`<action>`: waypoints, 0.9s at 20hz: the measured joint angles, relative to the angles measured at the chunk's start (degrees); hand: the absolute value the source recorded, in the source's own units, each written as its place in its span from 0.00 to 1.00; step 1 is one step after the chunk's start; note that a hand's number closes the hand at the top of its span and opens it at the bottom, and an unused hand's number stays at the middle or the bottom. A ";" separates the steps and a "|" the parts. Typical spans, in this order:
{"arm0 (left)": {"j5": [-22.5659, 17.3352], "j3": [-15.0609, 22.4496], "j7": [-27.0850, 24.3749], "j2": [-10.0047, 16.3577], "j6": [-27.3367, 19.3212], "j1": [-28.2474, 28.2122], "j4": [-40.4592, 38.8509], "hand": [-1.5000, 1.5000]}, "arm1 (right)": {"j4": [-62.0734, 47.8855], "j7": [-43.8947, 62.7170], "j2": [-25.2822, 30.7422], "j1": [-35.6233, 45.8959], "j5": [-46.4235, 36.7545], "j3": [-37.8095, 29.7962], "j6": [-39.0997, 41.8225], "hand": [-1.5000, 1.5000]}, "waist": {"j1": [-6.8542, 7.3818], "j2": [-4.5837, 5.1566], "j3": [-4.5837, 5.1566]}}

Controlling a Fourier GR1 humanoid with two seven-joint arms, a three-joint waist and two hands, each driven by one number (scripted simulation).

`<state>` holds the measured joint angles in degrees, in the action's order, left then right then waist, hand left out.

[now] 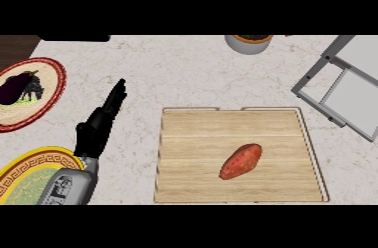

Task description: Pick the bell pepper from the tray and place it in the tiered shelf

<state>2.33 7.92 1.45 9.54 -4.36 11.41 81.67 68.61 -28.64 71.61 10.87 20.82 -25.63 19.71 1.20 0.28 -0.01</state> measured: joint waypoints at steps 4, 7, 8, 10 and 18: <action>0.11 -0.89 -0.25 -0.06 0.78 0.79 -1.01 0.50 | -3.38 -1.30 -1.63 7.07 -4.61 4.34 -2.47 1.00 | 0.10 0.02 0.01; 0.53 -0.77 0.09 -0.42 0.76 0.25 -0.13 0.50 | -4.02 -2.00 -4.07 10.79 -8.43 6.90 -6.39 1.00 | 0.08 -0.02 0.02; 0.72 -0.90 -0.03 -0.44 0.77 0.58 -0.42 0.50 | -3.89 -2.92 -5.06 11.67 -9.70 7.55 -7.75 1.00 | 0.01 -0.03 0.02; 1.02 -0.79 -0.30 -0.82 0.72 0.25 -0.34 0.50 | -4.33 -5.05 -7.07 13.65 -12.41 9.27 -9.84 1.00 | 0.01 -0.03 0.02; 1.55 -1.05 -0.81 -1.32 1.19 -0.34 -0.37 0.50 | -14.07 -5.08 -13.50 23.78 -12.26 11.31 -6.96 1.00 | 0.22 0.01 0.01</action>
<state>3.88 6.87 0.64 8.22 -3.17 11.08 81.29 54.54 -33.72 58.11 34.65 8.55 -14.32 12.76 1.42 0.28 -0.01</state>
